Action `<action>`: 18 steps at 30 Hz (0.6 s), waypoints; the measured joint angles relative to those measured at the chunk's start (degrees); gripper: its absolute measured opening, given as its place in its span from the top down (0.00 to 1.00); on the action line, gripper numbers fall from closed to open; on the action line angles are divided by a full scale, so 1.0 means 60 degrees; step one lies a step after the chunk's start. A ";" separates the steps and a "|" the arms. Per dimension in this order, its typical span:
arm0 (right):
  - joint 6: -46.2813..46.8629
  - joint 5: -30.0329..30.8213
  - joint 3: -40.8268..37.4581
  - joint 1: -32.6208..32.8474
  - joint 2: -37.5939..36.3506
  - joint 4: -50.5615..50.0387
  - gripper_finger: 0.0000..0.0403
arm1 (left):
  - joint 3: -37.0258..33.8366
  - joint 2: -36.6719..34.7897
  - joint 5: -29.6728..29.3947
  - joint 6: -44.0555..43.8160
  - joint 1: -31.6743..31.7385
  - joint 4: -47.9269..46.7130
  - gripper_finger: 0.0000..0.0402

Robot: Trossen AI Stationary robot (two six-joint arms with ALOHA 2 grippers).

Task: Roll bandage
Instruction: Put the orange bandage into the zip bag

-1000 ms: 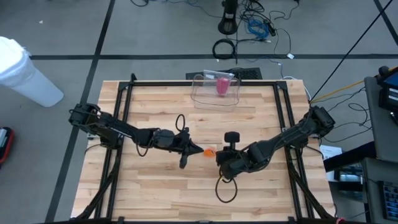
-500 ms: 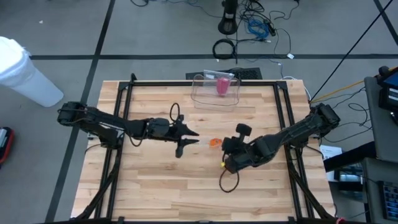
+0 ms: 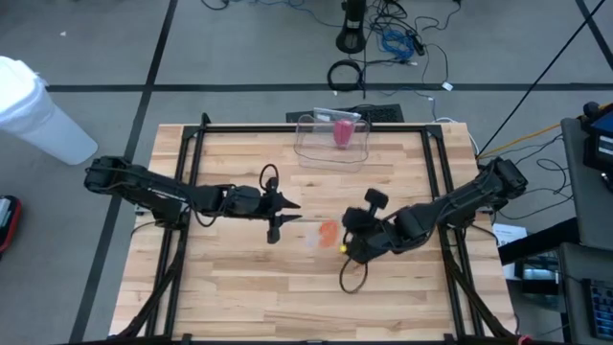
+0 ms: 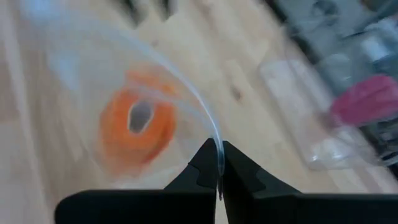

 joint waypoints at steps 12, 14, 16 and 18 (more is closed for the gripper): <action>0.0446 0.0653 -0.0001 0.0117 -0.0013 0.0736 1.00 | -0.0004 0.0003 -0.1069 0.0150 -0.0297 -0.0461 0.67; 0.0485 0.0922 0.0015 0.0179 -0.0001 0.0698 1.00 | -0.0004 0.0003 -0.1080 0.0143 -0.0335 -0.0464 0.67; 0.0453 0.0879 0.0011 0.0141 0.0035 0.0610 1.00 | -0.0004 0.0011 -0.1034 0.0150 -0.0443 -0.0470 0.67; 0.0321 0.0905 0.0011 0.0106 0.0029 0.0636 1.00 | -0.0004 0.0007 -0.1009 0.0143 -0.0563 -0.0505 0.67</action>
